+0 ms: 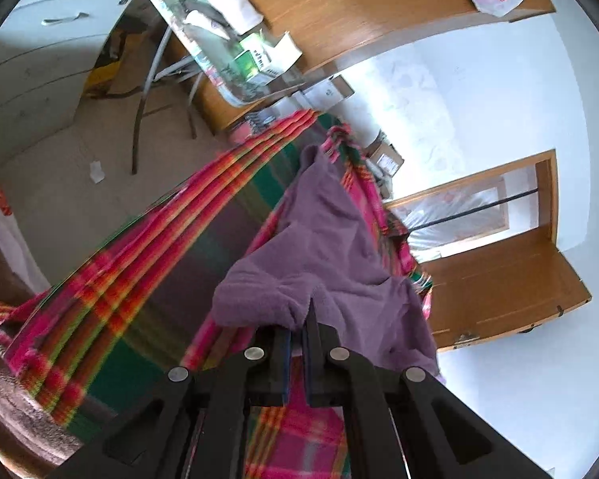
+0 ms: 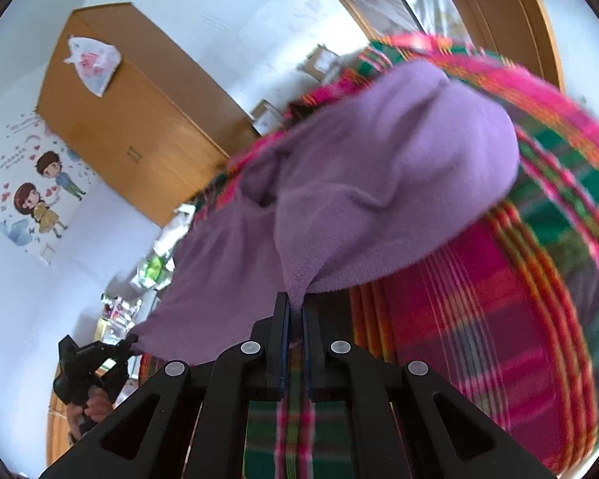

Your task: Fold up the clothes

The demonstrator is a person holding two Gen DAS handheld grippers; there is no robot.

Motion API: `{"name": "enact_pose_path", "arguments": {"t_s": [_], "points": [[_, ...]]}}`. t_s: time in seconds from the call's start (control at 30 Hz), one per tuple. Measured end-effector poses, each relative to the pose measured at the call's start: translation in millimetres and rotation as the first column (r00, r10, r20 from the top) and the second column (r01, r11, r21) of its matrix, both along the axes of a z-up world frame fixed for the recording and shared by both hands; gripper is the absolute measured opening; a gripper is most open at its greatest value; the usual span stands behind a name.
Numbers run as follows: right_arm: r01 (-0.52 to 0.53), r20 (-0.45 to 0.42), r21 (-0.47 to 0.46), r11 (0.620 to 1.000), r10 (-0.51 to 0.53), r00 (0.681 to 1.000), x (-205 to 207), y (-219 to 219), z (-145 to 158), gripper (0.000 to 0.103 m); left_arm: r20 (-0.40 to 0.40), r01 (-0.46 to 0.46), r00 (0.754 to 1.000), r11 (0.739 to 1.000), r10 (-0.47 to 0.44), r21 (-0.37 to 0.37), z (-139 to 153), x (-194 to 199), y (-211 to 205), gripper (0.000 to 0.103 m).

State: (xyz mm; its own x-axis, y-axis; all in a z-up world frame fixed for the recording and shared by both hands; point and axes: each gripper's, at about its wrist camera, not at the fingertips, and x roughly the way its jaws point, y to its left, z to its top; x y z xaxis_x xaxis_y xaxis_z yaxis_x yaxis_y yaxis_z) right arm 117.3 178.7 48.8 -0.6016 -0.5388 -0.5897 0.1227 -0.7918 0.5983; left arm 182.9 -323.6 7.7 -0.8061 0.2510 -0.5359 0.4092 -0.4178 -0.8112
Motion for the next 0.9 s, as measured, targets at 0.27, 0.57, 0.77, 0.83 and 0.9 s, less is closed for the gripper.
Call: {"name": "enact_pose_path", "arguments": {"t_s": [0.27,0.57,0.77,0.83,0.9], "points": [[-0.023,0.085,0.033,0.999,0.02,0.996,16,-9,-33,0.006,0.036,-0.027,0.999,0.999,0.026,0.026,-19,11,-8,0.004],[-0.071,0.097,0.096,0.993,0.062,0.993,6,-8,-40,0.01,0.061,0.002,0.998,0.999,0.0,-0.033,-13,13,-1,0.006],[-0.115,0.065,0.146,0.983,0.106,0.992,9,2,-35,0.016,0.031,0.041,0.999,0.988,-0.037,-0.152,20,11,16,0.017],[-0.114,0.057,0.161,0.98,0.106,0.993,12,10,-32,0.018,0.041,0.047,0.998,0.987,-0.041,-0.157,25,7,18,0.018],[-0.087,0.044,0.172,0.981,0.08,0.996,14,25,-30,0.018,0.064,0.043,0.997,0.986,-0.033,-0.16,28,5,18,0.019]]}}
